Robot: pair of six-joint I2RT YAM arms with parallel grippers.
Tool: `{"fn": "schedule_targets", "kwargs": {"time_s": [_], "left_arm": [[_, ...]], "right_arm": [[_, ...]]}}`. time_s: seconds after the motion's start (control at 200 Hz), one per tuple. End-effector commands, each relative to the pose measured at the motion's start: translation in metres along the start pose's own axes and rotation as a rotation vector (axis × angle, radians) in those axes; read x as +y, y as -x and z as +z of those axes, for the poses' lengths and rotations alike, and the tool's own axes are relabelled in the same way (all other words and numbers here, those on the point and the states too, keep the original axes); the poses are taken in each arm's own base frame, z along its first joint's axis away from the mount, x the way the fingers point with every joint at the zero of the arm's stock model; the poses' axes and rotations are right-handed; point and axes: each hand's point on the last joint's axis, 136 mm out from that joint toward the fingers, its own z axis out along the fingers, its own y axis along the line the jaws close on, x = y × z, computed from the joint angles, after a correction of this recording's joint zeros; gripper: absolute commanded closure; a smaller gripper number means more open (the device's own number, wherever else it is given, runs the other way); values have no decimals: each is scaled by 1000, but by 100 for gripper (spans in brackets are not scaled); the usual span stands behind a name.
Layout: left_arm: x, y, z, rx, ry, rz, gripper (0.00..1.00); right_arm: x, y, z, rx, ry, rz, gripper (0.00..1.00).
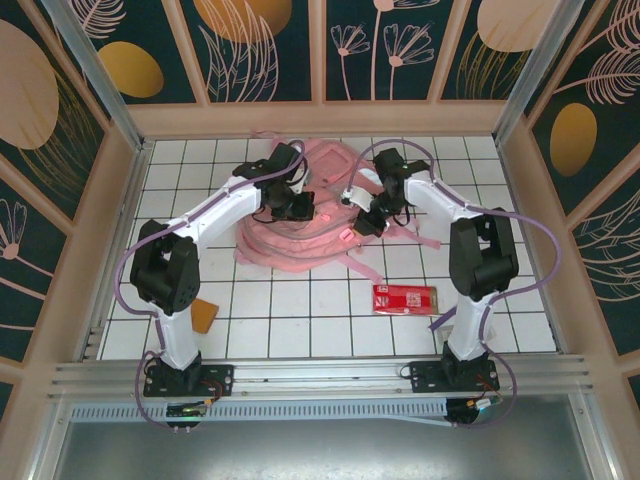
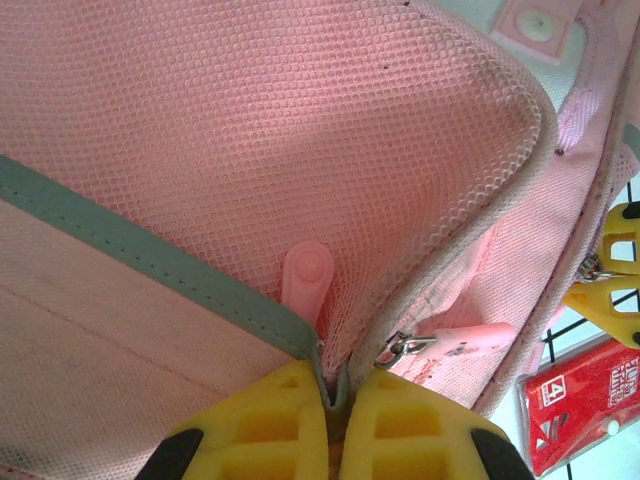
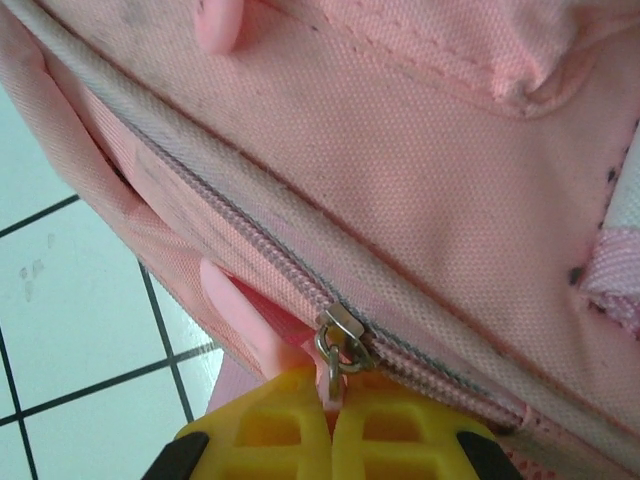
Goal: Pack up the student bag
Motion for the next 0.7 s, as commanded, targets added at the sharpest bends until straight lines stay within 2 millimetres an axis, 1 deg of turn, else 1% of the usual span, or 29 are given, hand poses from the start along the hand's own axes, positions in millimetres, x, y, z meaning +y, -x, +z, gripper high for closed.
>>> {"fn": "schedule_targets", "kwargs": {"time_s": [0.0,0.125,0.185,0.325,0.39,0.545,0.606,0.631,0.696], "left_arm": [[-5,36,-6,-143,-25,0,100],[-6,33,-3,-132,-37,11,100],[-3,32,-3,-131,-25,4,100],[-3,32,-4,-148,-35,-6,100],[-4,32,-4,-146,-34,-3,100],[-8,33,-2,-142,-61,-11,100],[-9,34,-3,-142,-60,-5,100],[-8,34,-3,-141,-54,-6,100],[-9,34,-4,-140,-59,-7,100]], "right_arm": [[32,-30,3,176,119,104,100],[37,-22,-2,174,154,132,100],[37,-19,-3,170,149,130,100],[54,7,-13,20,258,128,100],[62,13,-15,-26,314,134,98],[75,12,-9,-71,435,176,97],[82,10,-9,-94,485,191,92],[83,9,-9,-105,499,203,89],[82,7,-10,-128,521,236,86]]}}
